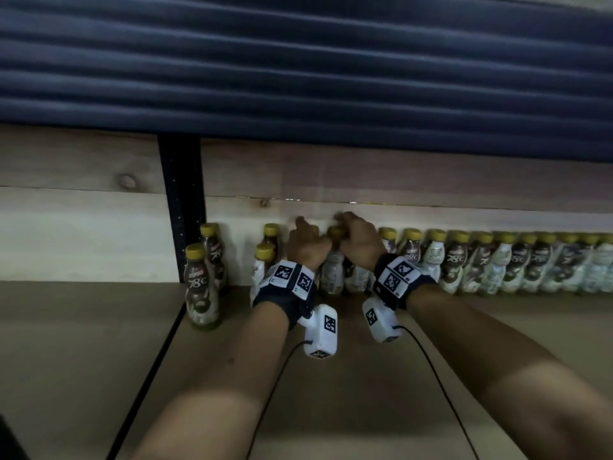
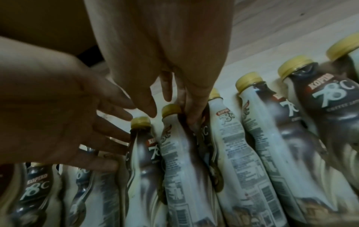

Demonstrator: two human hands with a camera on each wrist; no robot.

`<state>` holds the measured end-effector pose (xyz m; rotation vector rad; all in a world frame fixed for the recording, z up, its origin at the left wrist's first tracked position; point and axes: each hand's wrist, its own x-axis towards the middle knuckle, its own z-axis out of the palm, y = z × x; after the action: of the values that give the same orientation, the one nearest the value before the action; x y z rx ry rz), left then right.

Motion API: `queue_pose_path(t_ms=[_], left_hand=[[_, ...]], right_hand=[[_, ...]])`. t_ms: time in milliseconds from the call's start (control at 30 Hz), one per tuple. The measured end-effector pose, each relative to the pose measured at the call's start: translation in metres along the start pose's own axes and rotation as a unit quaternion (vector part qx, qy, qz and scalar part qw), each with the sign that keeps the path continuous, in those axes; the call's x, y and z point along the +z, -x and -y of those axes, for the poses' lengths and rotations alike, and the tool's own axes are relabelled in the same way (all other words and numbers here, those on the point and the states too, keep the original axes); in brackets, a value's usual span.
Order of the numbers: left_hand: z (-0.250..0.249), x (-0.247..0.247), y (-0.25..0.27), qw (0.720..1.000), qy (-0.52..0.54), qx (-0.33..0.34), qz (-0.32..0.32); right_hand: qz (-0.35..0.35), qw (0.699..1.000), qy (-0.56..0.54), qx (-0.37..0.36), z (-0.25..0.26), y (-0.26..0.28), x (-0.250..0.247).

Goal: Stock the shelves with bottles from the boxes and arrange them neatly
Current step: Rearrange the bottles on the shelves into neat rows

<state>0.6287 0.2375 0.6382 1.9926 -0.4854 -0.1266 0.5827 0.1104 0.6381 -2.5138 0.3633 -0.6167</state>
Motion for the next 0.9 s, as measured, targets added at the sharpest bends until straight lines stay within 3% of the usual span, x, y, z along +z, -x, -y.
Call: queue_pose_path(t_ms=[100, 300, 400, 633, 800, 900], left_hand=[[0.006, 0.009, -0.005, 0.999, -0.037, -0.017, -0.005], [0.026, 0.014, 0.0, 0.991, -0.085, 0.065, -0.077], [0.037, 0.016, 0.009, 0.99, -0.054, 0.088, -0.097], [0.042, 0.02, 0.022, 0.99, 0.035, 0.096, -0.093], [0.036, 0.02, 0.028, 0.987, -0.024, 0.138, -0.072], [0.034, 0.018, 0.033, 0.988, 0.009, 0.143, -0.065]], right_hand=[[-0.011, 1.0, -0.006, -0.023, -0.001, 0.01, 0.002], [0.044, 0.994, -0.063, -0.083, -0.016, 0.043, 0.004], [0.085, 0.99, -0.105, -0.049, -0.022, 0.057, 0.005], [0.048, 0.994, -0.082, -0.051, -0.027, 0.071, 0.004], [0.035, 0.992, -0.113, -0.038, -0.031, 0.085, -0.013], [0.04, 0.993, -0.115, -0.01, -0.03, 0.095, -0.023]])
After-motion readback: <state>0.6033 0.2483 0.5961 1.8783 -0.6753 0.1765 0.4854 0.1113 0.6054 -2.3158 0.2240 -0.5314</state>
